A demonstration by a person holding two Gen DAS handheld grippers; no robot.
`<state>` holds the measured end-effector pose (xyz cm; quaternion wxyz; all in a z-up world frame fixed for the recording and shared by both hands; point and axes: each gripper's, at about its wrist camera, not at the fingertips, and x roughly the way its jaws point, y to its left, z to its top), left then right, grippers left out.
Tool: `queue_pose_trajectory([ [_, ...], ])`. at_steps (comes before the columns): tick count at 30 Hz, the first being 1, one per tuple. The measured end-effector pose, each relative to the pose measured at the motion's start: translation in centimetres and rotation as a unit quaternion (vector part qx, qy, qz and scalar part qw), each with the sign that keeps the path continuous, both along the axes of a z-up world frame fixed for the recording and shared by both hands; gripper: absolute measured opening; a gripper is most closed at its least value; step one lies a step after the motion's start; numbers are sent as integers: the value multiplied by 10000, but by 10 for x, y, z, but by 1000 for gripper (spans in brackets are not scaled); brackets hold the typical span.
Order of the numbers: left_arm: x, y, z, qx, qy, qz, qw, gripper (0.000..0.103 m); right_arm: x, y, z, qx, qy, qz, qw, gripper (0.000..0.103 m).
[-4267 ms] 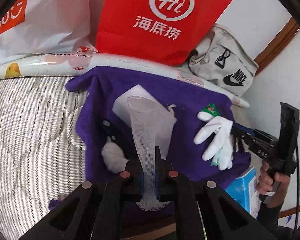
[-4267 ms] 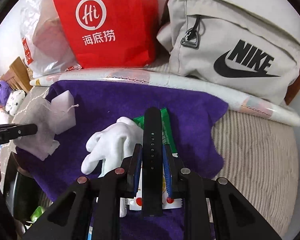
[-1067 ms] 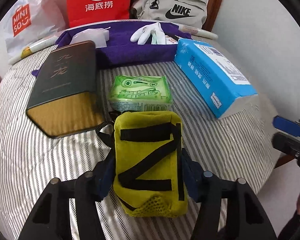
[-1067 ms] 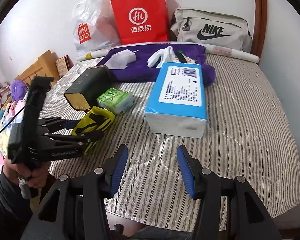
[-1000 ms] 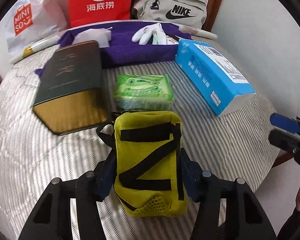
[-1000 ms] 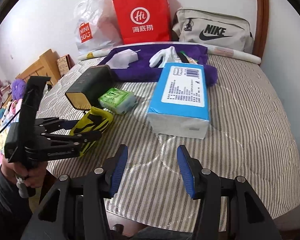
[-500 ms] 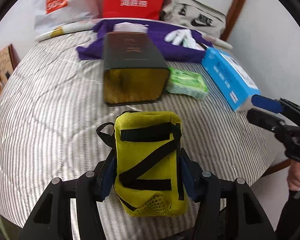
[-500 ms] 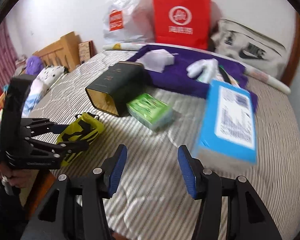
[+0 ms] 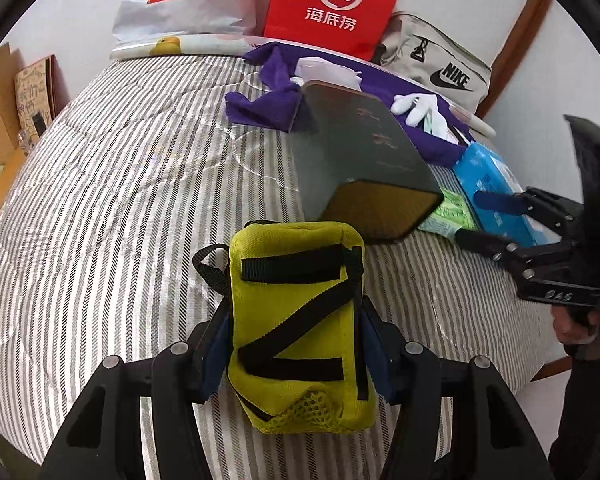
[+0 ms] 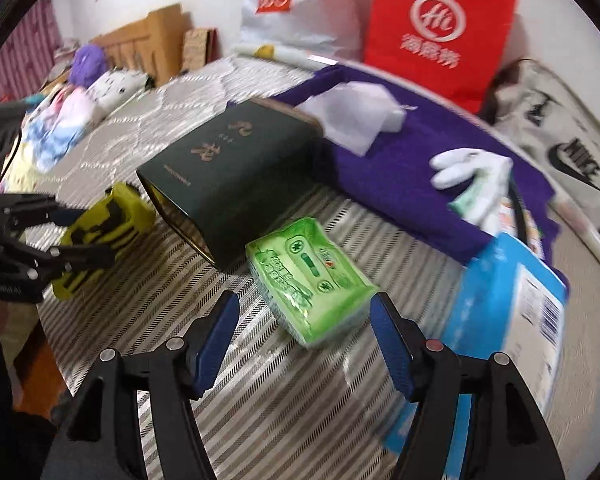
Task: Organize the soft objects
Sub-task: 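Grasp the green soap packet with the right tool while the left tool holds the yellow bag, then lift the soap packet and yellow bag and carry both toward the purple towel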
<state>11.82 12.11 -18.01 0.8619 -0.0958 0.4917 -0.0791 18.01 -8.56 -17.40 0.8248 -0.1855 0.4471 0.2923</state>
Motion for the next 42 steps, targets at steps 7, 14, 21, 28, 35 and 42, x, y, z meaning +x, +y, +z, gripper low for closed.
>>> queue_pose_trajectory([
  [7, 4, 6, -3, -252, 59, -53, 9996, 58, 25, 11, -17, -233, 164, 143, 9995, 75],
  [14, 3, 7, -5, -266, 106, -56, 9996, 59, 37, 12, -24, -289, -11, -99, 9995, 50],
  [21, -4, 2, -2, -174, 138, -18, 9998, 59, 23, -3, -9, 144, 29, -188, 9997, 22],
  [28, -17, -10, 4, -101, 120, -47, 9999, 59, -29, -21, 0, 506, 124, -258, 9983, 22],
  [35, -33, -28, 9, 28, 115, -159, 9998, 59, -81, -54, -8, 671, 256, -486, 9962, 23],
  [42, -45, -46, 13, 91, 68, -215, 9997, 59, -110, -107, -17, 721, 206, -1110, 9910, 23],
])
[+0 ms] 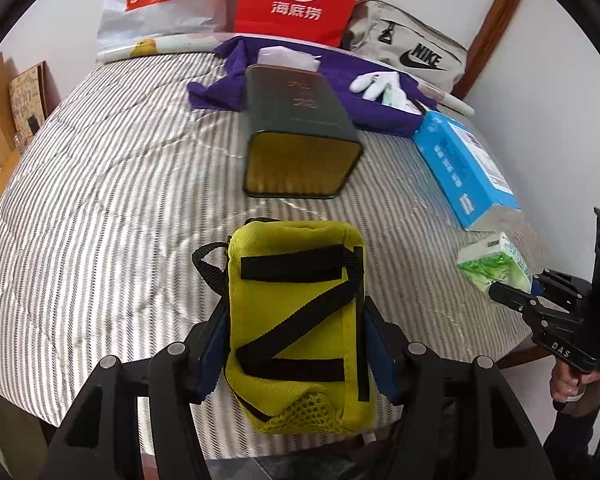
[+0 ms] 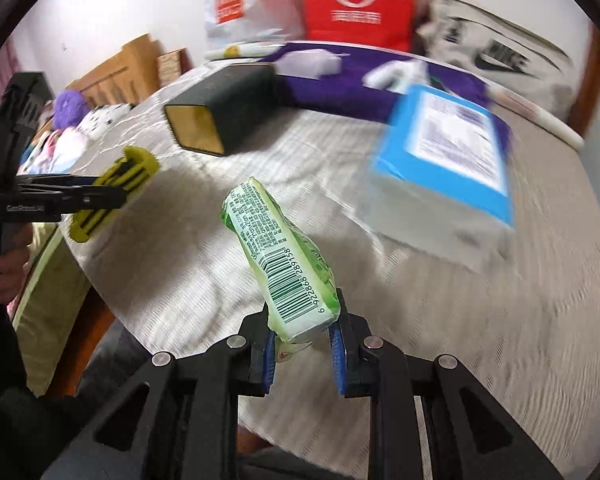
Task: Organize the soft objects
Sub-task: 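Lift the soap packet and yellow bag and carry both toward the purple towel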
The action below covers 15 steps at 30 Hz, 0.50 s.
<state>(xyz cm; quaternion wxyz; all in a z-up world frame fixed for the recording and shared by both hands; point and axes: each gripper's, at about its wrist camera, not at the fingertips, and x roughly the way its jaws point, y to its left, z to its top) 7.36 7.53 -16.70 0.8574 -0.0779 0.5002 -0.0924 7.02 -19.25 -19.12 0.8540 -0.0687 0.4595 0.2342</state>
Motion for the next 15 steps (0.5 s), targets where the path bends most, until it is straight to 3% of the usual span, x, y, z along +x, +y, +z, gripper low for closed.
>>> queue_pose_trajectory([
  [7, 3, -14, 7, 41, -6, -23, 10000, 59, -2, -40, -8, 95, 103, -629, 9979, 23],
  [15, 8, -25, 27, 120, -129, -22, 9998, 59, -3, -49, -2, 222, 106, -658, 9975, 23],
])
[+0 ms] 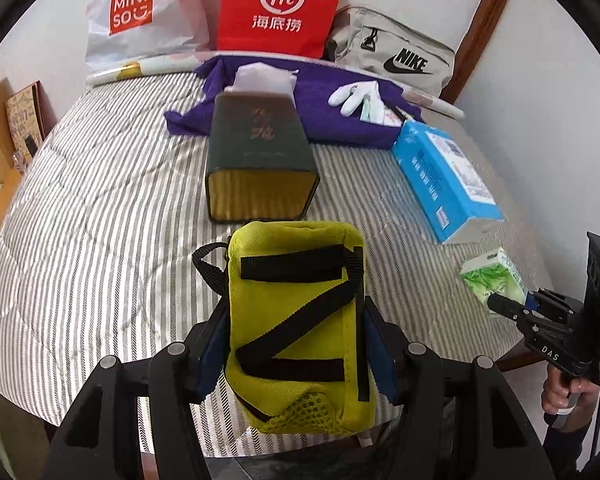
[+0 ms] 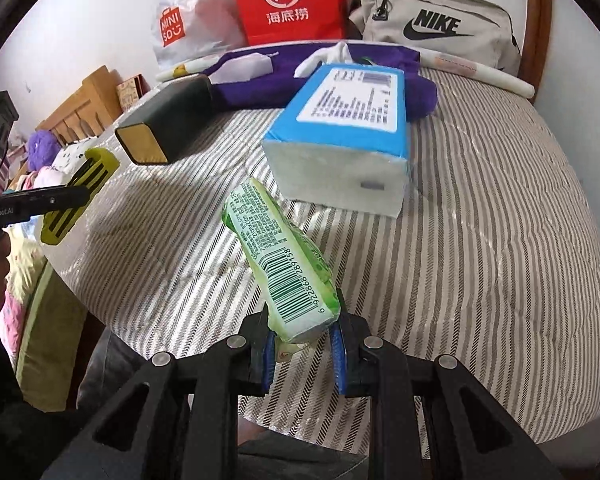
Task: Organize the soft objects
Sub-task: 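Lift the soap packet and yellow bag and carry both toward the purple towel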
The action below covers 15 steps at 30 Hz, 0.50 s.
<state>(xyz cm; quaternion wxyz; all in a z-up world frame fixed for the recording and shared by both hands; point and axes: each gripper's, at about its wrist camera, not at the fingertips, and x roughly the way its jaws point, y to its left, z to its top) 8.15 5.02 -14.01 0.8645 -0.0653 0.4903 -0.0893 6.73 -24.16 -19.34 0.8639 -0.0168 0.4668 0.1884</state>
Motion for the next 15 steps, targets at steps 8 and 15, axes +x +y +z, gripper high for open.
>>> queue_pose_trajectory([
  [8, 8, 6, 19, -56, -79, 94, 9999, 59, 7, 4, 21, 96, -133, 142, 9998, 23],
  [15, 19, 10, 33, -123, -152, 132, 9997, 59, 15, 4, 45, 339, -286, 211, 9988, 23],
])
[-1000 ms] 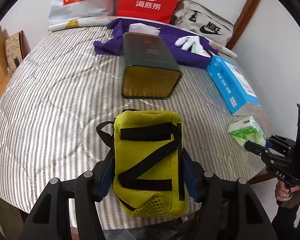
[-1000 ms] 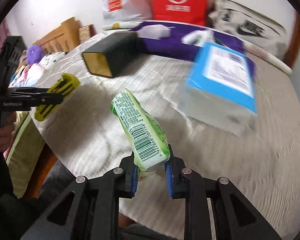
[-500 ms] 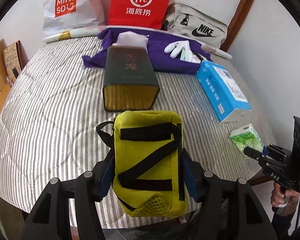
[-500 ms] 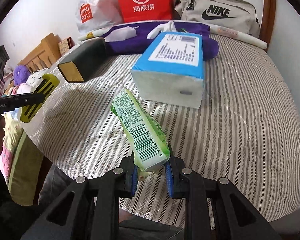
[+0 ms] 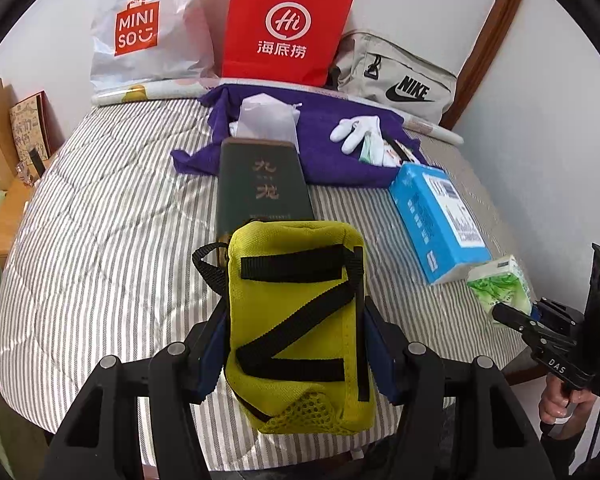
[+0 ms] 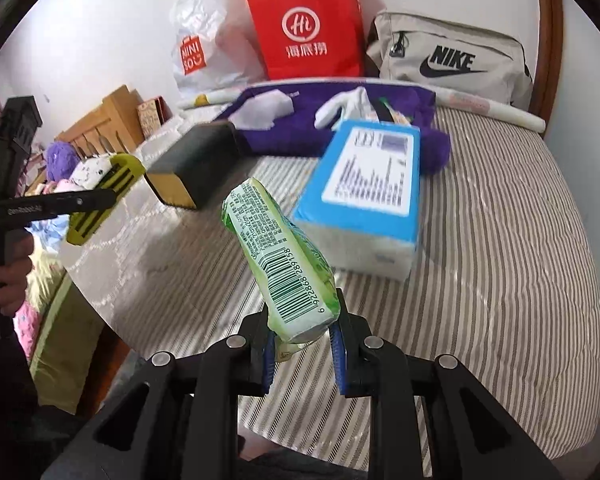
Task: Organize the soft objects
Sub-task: 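Lift the soap packet and yellow bag and carry both toward the purple towel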
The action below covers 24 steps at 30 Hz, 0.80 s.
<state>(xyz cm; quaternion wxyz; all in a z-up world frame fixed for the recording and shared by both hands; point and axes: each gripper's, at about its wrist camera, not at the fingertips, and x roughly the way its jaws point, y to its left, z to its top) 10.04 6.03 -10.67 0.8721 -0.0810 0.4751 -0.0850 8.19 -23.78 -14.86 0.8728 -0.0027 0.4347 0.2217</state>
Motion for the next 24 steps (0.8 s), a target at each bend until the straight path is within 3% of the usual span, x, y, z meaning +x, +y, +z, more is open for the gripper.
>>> queue_pose_trajectory([
  [10, 32, 0, 21, 162, -142, 21, 9998, 59, 30, 5, 30, 194, -169, 116, 9996, 23],
  [16, 55, -2, 38, 438, -340, 82, 9984, 59, 54, 16, 43, 147, -238, 236, 9993, 23],
  [24, 92, -1, 50, 516, -450, 56, 9976, 59, 94, 31, 58, 68, -327, 269, 9991, 23],
])
